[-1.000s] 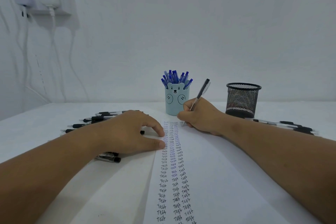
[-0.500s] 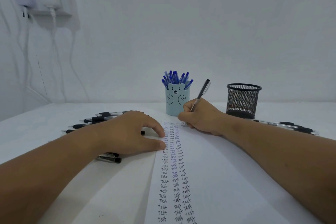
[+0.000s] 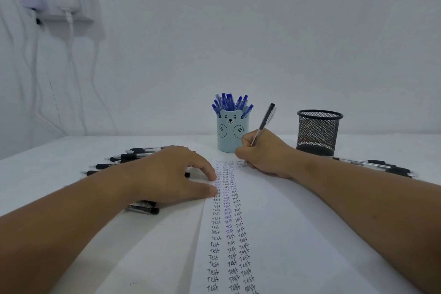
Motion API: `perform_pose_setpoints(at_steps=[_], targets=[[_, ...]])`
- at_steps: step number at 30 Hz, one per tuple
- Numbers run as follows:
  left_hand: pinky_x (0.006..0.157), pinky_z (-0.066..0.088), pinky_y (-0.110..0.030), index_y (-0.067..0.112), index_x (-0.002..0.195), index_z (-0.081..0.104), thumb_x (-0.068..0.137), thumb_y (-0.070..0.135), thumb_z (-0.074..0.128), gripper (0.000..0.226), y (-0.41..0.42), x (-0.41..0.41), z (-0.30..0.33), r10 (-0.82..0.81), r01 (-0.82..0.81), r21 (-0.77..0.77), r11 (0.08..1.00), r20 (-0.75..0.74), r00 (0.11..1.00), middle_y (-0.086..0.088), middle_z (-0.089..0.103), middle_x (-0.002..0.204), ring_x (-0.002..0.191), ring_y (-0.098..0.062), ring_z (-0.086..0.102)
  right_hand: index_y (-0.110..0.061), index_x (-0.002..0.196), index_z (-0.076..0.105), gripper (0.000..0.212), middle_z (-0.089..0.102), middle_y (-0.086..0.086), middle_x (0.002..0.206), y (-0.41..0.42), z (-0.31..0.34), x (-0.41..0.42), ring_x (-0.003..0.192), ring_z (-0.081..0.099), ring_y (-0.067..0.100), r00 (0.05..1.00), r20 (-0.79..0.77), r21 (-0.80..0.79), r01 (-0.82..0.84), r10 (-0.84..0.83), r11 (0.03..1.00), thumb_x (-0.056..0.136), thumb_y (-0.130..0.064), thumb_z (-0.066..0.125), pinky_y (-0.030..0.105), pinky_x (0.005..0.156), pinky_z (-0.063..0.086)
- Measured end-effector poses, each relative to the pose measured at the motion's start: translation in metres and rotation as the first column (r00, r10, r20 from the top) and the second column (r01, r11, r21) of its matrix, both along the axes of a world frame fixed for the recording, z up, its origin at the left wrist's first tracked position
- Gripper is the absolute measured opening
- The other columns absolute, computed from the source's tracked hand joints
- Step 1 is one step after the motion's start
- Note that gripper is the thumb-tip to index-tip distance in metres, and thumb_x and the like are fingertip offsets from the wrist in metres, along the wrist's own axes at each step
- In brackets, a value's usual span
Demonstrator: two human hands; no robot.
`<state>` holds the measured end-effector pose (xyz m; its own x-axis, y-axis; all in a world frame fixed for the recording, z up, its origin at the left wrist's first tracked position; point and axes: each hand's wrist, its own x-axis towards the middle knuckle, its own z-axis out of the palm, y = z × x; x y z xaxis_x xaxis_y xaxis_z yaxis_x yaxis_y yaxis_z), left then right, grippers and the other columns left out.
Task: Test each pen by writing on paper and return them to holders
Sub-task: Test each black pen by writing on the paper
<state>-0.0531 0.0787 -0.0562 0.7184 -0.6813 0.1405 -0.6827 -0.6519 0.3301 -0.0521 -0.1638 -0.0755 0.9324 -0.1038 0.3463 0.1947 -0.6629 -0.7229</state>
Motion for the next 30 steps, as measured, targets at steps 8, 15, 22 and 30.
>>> perform_pose_setpoints(at_steps=[8, 15, 22, 30], targets=[[0.112, 0.037, -0.022, 0.048, 0.106, 0.071, 0.078, 0.062, 0.073, 0.031, -0.001, 0.000, 0.000, 0.003, -0.003, -0.002, 1.000, -0.011, 1.000, 0.038, 0.061, 0.118, 0.120, 0.017, 0.046, -0.017, 0.056, 0.042, 0.034, 0.052, 0.004, 0.053, 0.001, 0.001, -0.001, 0.052, 0.048, 0.013, 1.000, -0.001, -0.028, -0.005, 0.005, 1.000, 0.081, -0.011, 0.064, 0.024, 0.056, 0.037], [0.113, 0.037, -0.025, 0.049, 0.105, 0.071, 0.077, 0.062, 0.074, 0.031, 0.000, 0.000, 0.000, 0.006, -0.006, -0.010, 1.000, -0.015, 1.000, 0.035, 0.062, 0.120, 0.120, 0.014, 0.047, -0.011, 0.061, 0.044, 0.028, 0.036, -0.001, 0.056, 0.002, 0.001, -0.001, 0.047, 0.033, 0.005, 0.999, 0.035, -0.093, -0.011, 0.015, 0.996, 0.081, -0.007, 0.063, 0.024, 0.051, 0.028], [0.114, 0.037, -0.025, 0.050, 0.103, 0.071, 0.076, 0.062, 0.075, 0.030, 0.001, 0.000, -0.001, 0.005, -0.006, -0.034, 0.999, -0.034, 0.999, 0.039, 0.062, 0.118, 0.120, 0.016, 0.047, -0.011, 0.062, 0.052, 0.051, 0.048, -0.004, 0.049, 0.001, 0.000, -0.004, 0.046, 0.041, 0.010, 0.989, 0.139, 0.262, 0.022, -0.060, 0.965, 0.099, -0.045, 0.055, 0.023, 0.052, 0.036], [0.113, 0.036, -0.024, 0.051, 0.105, 0.071, 0.075, 0.063, 0.074, 0.032, 0.002, 0.000, 0.000, -0.004, 0.003, -0.028, 1.000, -0.030, 1.000, 0.041, 0.060, 0.118, 0.120, 0.019, 0.046, -0.022, 0.097, 0.053, 0.020, 0.057, 0.004, 0.059, 0.006, 0.007, -0.013, 0.051, 0.042, 0.010, 0.888, 0.460, -0.061, 0.027, 0.004, 0.998, 0.098, -0.040, 0.061, 0.019, 0.051, 0.033]])
